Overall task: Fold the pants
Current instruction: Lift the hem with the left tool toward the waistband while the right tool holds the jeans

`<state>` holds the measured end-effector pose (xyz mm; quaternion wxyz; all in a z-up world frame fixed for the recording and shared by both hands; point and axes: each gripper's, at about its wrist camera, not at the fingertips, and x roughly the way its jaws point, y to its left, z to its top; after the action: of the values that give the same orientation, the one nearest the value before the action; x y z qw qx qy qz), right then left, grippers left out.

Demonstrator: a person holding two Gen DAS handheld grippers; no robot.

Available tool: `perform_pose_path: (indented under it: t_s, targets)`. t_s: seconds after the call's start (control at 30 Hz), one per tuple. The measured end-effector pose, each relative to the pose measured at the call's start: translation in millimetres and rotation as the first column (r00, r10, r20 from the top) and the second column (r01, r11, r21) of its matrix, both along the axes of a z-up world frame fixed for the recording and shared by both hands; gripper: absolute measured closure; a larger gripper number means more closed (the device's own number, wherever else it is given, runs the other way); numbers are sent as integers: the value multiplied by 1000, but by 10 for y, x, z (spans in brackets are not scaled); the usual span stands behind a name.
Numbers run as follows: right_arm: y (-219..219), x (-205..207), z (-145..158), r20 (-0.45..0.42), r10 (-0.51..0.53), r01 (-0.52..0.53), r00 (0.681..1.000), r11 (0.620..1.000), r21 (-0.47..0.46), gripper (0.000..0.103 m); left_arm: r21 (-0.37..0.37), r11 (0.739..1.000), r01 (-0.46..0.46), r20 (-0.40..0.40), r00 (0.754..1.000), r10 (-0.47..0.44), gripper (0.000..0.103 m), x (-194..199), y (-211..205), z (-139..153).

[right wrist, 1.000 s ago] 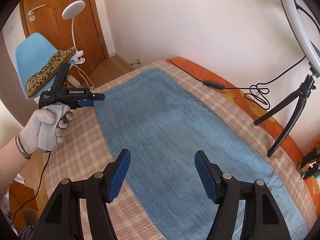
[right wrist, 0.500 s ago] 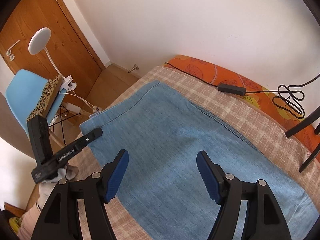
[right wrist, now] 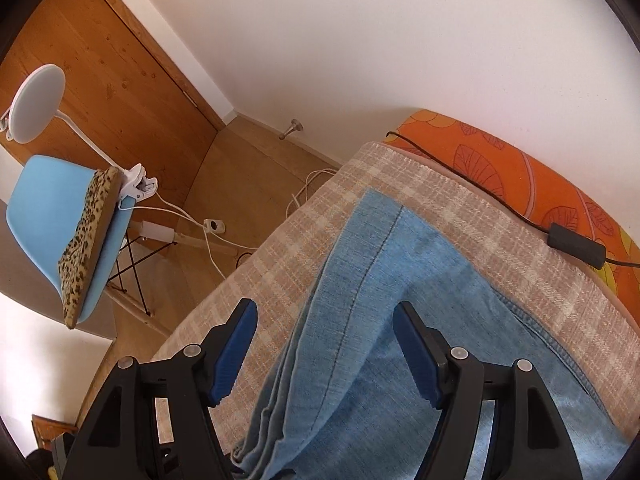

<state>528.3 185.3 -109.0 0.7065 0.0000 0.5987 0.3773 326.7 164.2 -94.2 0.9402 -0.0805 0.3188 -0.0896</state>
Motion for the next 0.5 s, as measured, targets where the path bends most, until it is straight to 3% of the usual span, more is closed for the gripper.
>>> perform_pose_path:
  t_s: [0.23, 0.43, 0.5]
  targets:
    - [475, -144, -291, 1, 160, -156, 987, 963, -221, 30, 73, 997, 32, 0, 999, -32, 91, -121, -133, -128]
    - [682, -319, -518, 9, 268, -248, 963, 904, -349, 31, 71, 996, 43, -8, 999, -43, 91, -138, -164, -141]
    - [729, -370, -602, 5, 304, -277, 953, 875, -398, 37, 63, 997, 45, -13, 999, -44, 91, -143, -158, -145]
